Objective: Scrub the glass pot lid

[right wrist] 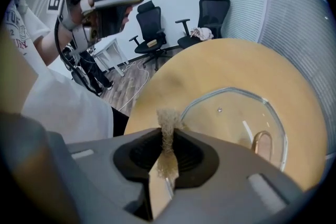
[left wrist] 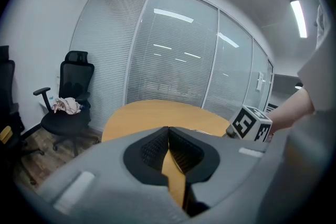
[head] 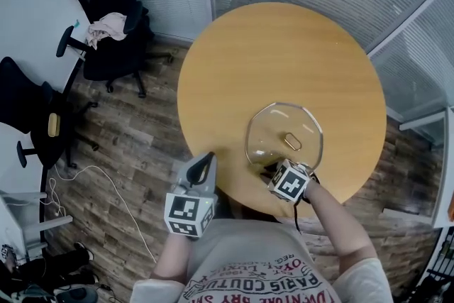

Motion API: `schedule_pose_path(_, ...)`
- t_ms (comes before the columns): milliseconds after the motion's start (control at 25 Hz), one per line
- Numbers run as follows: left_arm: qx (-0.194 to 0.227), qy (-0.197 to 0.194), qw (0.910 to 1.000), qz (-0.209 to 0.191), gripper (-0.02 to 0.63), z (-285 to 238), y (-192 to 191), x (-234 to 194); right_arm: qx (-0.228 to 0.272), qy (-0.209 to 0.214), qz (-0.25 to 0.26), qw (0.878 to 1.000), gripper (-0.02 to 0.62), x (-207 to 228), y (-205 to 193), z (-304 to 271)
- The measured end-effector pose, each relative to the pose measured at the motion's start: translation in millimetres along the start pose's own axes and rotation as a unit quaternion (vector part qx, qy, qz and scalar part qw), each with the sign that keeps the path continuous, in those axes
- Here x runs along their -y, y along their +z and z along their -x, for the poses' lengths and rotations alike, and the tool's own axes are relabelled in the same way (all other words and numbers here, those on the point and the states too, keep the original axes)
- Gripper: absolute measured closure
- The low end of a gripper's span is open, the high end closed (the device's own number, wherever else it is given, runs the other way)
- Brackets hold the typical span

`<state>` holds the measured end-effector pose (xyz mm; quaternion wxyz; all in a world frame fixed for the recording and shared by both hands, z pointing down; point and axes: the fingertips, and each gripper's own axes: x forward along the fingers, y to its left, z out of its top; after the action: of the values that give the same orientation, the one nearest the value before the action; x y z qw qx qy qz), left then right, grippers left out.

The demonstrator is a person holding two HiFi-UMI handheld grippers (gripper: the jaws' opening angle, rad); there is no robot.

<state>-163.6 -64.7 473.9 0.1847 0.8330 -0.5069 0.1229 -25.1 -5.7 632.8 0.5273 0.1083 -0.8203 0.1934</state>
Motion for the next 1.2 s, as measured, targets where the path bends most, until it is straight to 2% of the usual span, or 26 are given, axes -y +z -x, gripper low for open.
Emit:
schedule_pose_path(80, -0.002, -0.006, 1.0, -0.002, 0.598, -6, 1, 1, 0.029, -0.015, -0.019, 0.999, 0.531, 18, 11, 17)
schedule_pose_path(240, -0.001, -0.019, 0.9997, -0.014, 0.598, -22, 12, 3, 0.06, -0.081, -0.065, 0.993, 0.531, 77, 21, 54)
schedule_pose_path(400, 0.003, -0.027, 0.9993, -0.025, 0.598, -37, 26, -5, 0.071, -0.153, -0.108, 0.98, 0.531, 136, 16, 79)
schedule_pose_path(600, -0.007, -0.037, 0.9989, -0.029, 0.598, -63, 35, -14, 0.056, -0.204, -0.147, 0.966, 0.531, 186, -3, 85)
schedule_pose_path(760, -0.021, -0.044, 0.9983, -0.03, 0.598, -83, 37, -18, 0.009, -0.222, -0.212, 0.952, 0.531, 219, -39, 68)
schedule_pose_path(920, -0.032, -0.049, 0.9979, -0.03, 0.598, -100, 38, -22, -0.016, -0.21, -0.263, 0.941, 0.531, 232, -60, 51)
schedule_pose_path(1040, -0.036, -0.047, 0.9979, -0.027, 0.598, -108, 38, -28, -0.02, -0.197, -0.284, 0.938, 0.531, 236, -61, 44)
schedule_pose_path(1200, -0.04, -0.045, 0.9979, -0.022, 0.598, -113, 36, -34, -0.021, -0.179, -0.281, 0.943, 0.531, 232, -51, 38)
